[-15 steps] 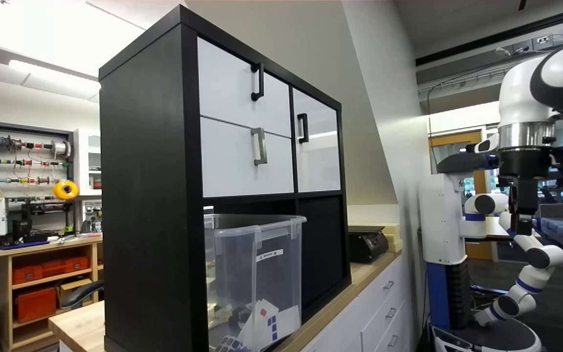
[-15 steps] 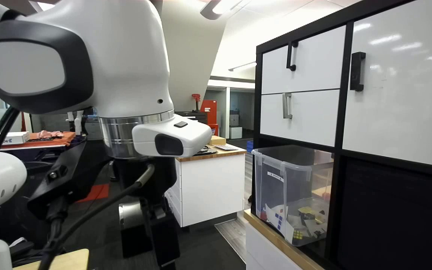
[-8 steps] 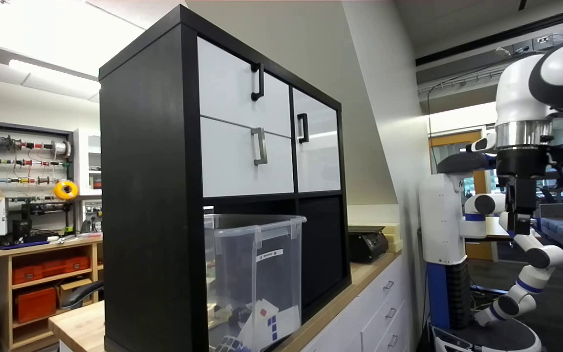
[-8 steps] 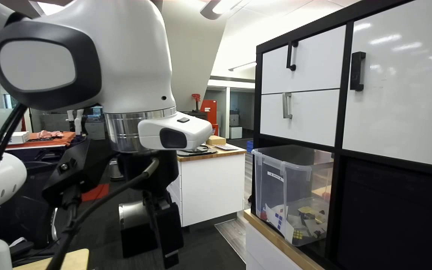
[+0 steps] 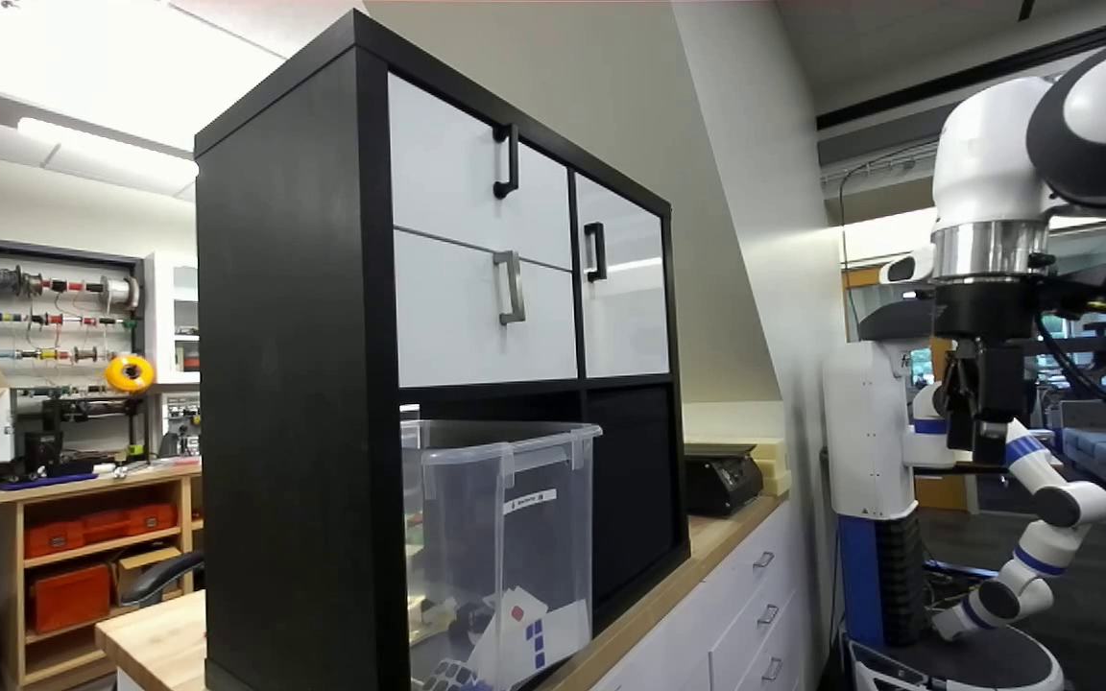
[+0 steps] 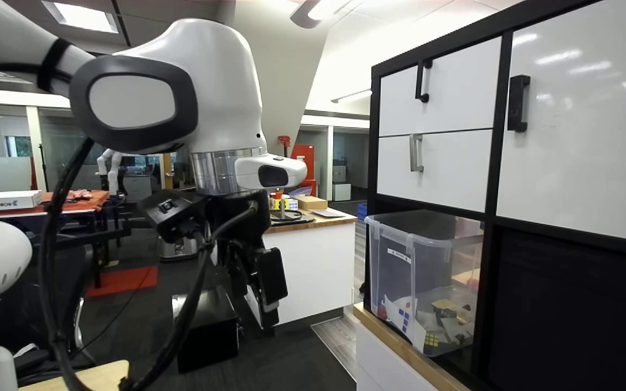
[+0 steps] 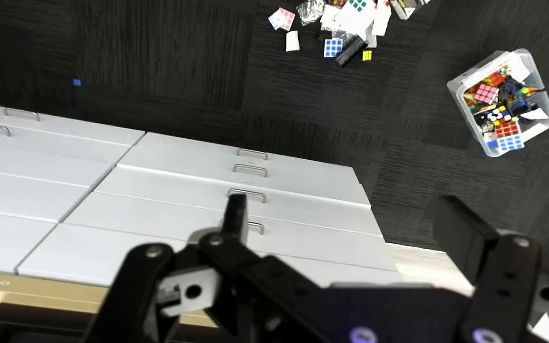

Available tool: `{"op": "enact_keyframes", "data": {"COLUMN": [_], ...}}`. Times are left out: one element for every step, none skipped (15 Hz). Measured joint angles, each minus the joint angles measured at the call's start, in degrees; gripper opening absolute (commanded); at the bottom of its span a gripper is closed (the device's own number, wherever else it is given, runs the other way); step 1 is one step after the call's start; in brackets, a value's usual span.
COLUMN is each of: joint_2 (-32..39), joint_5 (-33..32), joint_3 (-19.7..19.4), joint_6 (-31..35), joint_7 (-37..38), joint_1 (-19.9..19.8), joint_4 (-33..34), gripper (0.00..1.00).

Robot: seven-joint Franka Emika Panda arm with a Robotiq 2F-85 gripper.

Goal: Pull the plastic container from underneath the black and white cabinet

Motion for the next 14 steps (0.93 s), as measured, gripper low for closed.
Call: {"op": "enact_keyframes", "data": {"joint_2": [0.4, 1.0, 1.7, 2.6, 3.6, 4.7, 6.1, 7.6, 9.1, 10.7, 12.5, 14.1, 15.8, 17.4], "joint_5": [0.6, 1.3, 2.0, 2.6, 3.2, 3.6, 4.1, 4.4, 4.5, 4.5, 4.5, 4.5, 4.5, 4.4], "joint_3": [1.0, 1.9, 2.8, 3.7, 4.5, 5.2, 5.9, 6.4, 6.9, 7.3, 7.8, 8.2, 8.6, 8.9], "joint_6": [0.6, 1.4, 2.2, 3.2, 4.3, 5.3, 6.3, 7.1, 8.0, 8.9, 9.9, 10.8, 11.7, 12.7], "joint_7": [0.3, 0.6, 0.8, 1.0, 1.1, 1.1, 1.1, 1.1, 1.1, 1.1, 1.0, 0.9, 0.9, 0.9], "joint_1": [1.2, 2.4, 3.7, 5.0, 6.1, 7.2, 8.3, 9.2, 10.1, 10.8, 11.3, 11.7, 12.0, 12.2], "joint_4": [0.0, 0.0, 0.0, 0.1, 0.2, 0.4, 0.9, 1.5, 2.4, 3.4, 4.6, 5.9, 7.2, 8.6], "gripper": [1.00, 1.00, 1.00, 1.00, 1.00, 1.00, 1.00, 1.00, 1.00, 1.00, 1.00, 1.00, 1.00, 1.00]}}
